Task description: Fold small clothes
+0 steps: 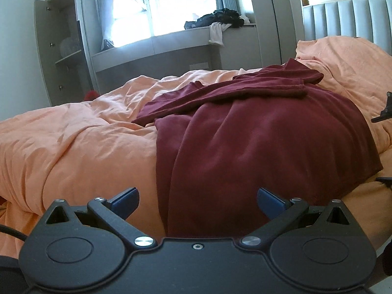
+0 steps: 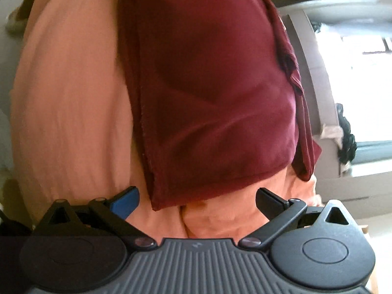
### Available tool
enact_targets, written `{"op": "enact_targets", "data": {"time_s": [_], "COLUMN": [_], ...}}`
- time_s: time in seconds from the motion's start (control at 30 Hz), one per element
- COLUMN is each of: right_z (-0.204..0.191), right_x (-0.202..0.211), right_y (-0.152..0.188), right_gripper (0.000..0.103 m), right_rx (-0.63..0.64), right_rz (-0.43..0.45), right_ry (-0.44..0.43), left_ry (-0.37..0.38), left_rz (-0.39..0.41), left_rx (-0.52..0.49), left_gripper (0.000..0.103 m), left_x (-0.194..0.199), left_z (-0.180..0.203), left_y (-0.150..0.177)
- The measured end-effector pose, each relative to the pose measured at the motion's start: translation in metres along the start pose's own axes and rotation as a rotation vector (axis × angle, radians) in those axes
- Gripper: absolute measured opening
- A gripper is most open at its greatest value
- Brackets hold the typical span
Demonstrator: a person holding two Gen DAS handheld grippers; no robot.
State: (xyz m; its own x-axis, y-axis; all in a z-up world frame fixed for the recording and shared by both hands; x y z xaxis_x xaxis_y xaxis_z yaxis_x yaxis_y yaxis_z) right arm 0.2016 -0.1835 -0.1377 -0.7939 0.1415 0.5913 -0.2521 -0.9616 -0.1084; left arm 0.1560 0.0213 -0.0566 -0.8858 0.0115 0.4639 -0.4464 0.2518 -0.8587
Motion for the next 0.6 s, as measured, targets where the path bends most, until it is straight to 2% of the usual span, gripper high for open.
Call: {"op": "enact_targets", "data": {"time_s": [0.17,0.3,0.37,0.43,0.47,0.57,0.6], "right_z": [-0.020,-0.018,-0.017,-0.013,-0.014,-0.014,-0.015], "right_x": [-0.003,-0.008,-0.008,-0.008,-0.009,-0.005,-0.003], "right_y": [-0.005,-0.001,0.000,0.002,0.003,0.004,0.004], "right_gripper": [0.100,0.088,0.079,0.055,0.051,0.046,0.041], "right_rx": [0.111,0.094,0.094,0.108,0.121,0.128,0.141], "right_rz": [0.037,0.037,0.046,0.047,0.045,0.055,0.054], "right_ry": [0.032,-0.023,-0.017,0.030,0.063,0.070,0.071], "left_ry": [-0.003,0.001,-0.001,-0.004,-0.006,-0.009,-0.009], "left_rz": [-0.003,-0.013,-0.015,-0.014,-0.013,-0.011,-0.010], "left_rx": [-0.012,-0.011,-0.014,-0.016,-0.017,-0.011,-0.011], "left_gripper": [0.102,0.102,0.102,0.102,0.102,0.102,0.102], "left_x": [-0.001,0.000,0.000,0.000,0.000,0.000,0.001], "left_z": [0.003,0.005,0.006,0.006,0.005,0.004,0.003], "left_y": [0.001,0.003,0.003,0.002,0.002,0.002,0.003]}}
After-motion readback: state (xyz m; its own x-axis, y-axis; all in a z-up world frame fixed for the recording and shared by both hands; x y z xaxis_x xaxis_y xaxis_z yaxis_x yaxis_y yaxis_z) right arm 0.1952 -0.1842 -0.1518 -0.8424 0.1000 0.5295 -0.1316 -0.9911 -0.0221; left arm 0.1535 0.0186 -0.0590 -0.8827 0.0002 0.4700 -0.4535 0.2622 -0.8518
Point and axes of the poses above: each gripper's, at about its wrist camera, not at the fingertips, and x roughly against the way its jaws point, z to its right, y to its underside, the point moved 1 cm from there along -x, roughly the way its jaws point, and after that the axes turned 4 degrees about -y, right-handed, at the moved point
